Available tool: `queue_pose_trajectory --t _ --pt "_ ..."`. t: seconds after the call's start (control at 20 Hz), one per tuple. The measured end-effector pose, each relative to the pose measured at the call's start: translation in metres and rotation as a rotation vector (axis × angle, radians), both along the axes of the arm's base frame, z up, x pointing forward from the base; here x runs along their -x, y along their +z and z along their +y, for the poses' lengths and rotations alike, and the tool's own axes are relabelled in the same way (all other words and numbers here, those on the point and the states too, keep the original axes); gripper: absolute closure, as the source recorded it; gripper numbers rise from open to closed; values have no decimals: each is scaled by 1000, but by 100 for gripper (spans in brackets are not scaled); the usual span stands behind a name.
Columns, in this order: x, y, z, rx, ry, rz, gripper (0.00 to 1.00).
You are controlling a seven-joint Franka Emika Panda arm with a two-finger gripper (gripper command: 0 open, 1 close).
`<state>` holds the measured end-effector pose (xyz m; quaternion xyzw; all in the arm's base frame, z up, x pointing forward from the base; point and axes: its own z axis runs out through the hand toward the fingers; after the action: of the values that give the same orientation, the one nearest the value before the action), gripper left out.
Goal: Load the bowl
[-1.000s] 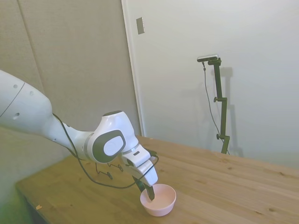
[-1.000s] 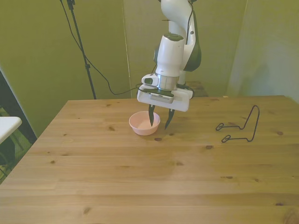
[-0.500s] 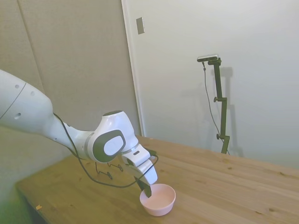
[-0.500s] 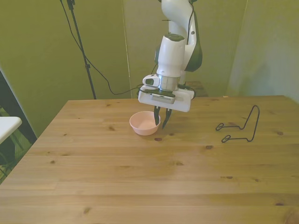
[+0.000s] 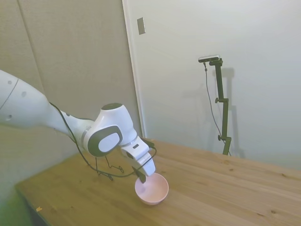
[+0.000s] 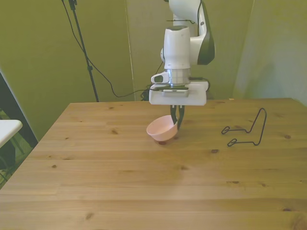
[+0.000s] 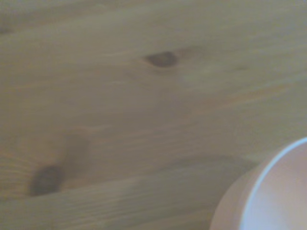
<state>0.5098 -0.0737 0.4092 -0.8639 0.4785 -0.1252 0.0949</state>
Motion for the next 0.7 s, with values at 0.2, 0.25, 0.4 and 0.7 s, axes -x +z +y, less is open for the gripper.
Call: queue_pose_trajectory --t 0.2,0.25,0.4,0.7 --pt "-2 48 52 -95 68 -57 100" --pt "-1 57 64 -120 81 -68 100" --pt "-1 70 94 -187 122 -79 100" --pt "6 48 94 -323 166 -126 100"
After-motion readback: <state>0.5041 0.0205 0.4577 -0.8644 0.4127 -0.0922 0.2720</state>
